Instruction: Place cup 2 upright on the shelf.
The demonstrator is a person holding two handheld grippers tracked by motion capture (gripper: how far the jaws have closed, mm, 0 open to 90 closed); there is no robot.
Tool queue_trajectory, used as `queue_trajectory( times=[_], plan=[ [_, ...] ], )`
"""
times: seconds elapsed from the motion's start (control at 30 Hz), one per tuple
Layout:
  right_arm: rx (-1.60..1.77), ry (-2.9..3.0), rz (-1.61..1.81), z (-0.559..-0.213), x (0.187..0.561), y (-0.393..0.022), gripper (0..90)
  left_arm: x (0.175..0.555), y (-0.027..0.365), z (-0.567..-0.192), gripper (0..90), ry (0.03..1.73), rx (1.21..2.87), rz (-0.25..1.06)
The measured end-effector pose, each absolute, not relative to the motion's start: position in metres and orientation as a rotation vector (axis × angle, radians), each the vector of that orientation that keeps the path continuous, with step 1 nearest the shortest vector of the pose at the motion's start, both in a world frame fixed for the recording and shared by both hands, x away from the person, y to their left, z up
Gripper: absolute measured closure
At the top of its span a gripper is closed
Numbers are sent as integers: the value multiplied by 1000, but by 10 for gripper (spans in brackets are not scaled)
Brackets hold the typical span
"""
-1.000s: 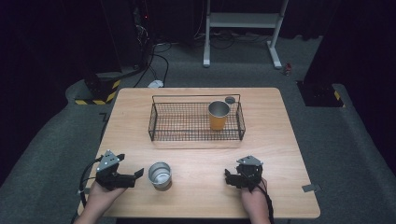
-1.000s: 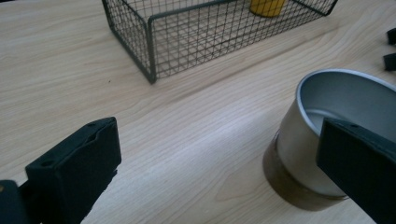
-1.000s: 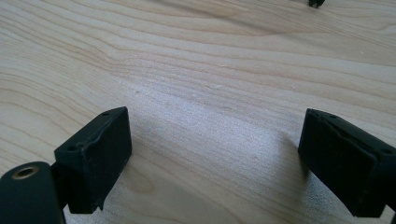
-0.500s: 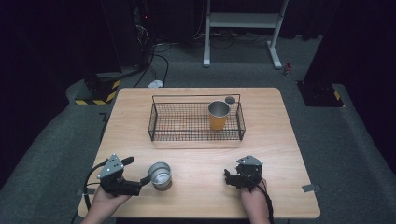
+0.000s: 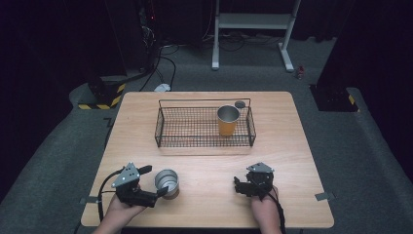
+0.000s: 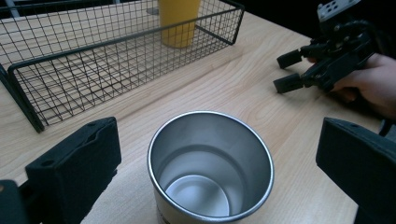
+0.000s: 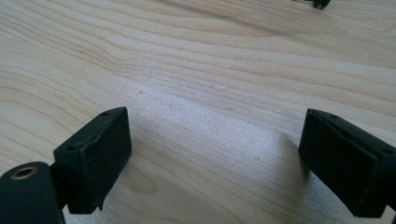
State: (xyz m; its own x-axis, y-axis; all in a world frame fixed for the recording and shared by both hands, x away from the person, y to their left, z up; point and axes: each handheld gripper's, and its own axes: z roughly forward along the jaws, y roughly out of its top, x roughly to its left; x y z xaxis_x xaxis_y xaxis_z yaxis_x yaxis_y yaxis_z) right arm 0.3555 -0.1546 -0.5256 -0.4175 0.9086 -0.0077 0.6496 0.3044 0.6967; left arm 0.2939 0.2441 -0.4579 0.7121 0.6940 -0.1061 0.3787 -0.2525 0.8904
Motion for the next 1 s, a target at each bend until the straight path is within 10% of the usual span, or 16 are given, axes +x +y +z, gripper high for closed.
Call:
queue_trajectory(
  times=[1.0],
  plan=[
    [1392, 2177, 877, -526, 355, -155, 92, 301, 228, -487, 0, 816, 1956, 414]
  ],
)
